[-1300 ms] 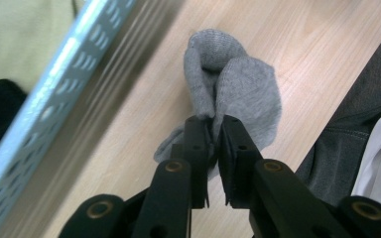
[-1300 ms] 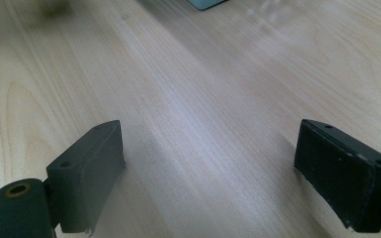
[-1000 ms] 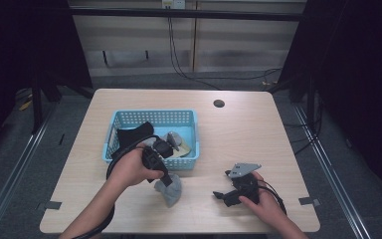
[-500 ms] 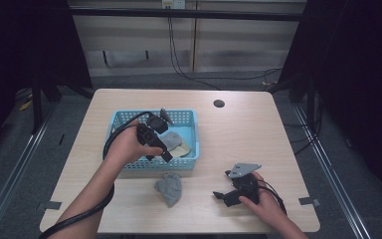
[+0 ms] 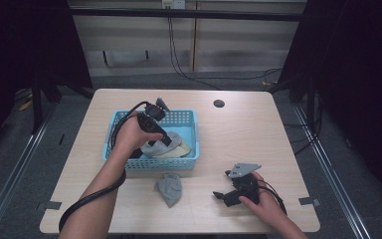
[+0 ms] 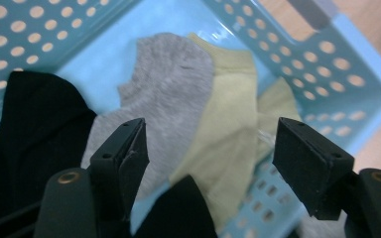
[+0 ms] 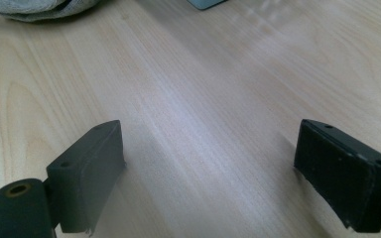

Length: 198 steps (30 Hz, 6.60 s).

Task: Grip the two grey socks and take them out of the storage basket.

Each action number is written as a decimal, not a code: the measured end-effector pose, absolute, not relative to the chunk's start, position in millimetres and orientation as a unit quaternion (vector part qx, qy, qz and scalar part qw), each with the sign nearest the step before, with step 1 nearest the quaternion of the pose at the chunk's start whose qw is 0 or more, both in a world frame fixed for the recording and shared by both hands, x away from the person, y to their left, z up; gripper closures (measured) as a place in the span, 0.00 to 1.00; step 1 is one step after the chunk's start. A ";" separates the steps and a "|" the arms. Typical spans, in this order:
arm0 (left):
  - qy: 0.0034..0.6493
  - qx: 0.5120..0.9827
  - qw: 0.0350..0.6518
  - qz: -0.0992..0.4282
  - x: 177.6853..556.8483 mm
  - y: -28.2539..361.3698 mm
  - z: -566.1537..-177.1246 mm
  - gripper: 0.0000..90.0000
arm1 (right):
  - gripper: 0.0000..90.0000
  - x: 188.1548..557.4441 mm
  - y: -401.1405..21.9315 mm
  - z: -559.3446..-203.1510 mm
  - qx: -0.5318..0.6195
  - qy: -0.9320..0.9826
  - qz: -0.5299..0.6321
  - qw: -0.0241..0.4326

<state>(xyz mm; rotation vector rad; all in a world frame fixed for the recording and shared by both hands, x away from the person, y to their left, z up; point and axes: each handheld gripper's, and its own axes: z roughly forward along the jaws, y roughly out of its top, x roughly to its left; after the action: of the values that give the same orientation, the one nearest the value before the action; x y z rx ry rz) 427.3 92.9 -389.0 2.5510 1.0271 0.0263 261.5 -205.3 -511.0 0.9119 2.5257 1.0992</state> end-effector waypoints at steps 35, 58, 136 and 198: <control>0.367 0.918 0.152 0.006 457.1 105.3 -466.4 0.53 | 0.13 261.2 -205.3 -511.0 0.312 0.864 0.376 0.118; 0.373 0.916 0.146 -0.026 451.6 102.9 -407.8 0.91 | 0.13 261.4 -205.4 -511.1 0.311 0.864 0.377 0.119; 0.211 0.960 0.164 -0.079 324.2 56.3 -366.7 0.92 | 0.13 261.4 -205.5 -511.1 0.311 0.864 0.377 0.119; 0.251 0.944 0.205 -0.057 305.5 83.2 -428.5 0.35 | 0.13 261.5 -205.8 -511.0 0.312 0.864 0.377 0.116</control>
<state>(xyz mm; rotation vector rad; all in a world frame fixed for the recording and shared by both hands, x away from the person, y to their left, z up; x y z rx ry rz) 305.5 83.2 -428.5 2.6327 0.6987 -0.1597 261.5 -205.8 -511.0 0.9144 2.5319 1.1029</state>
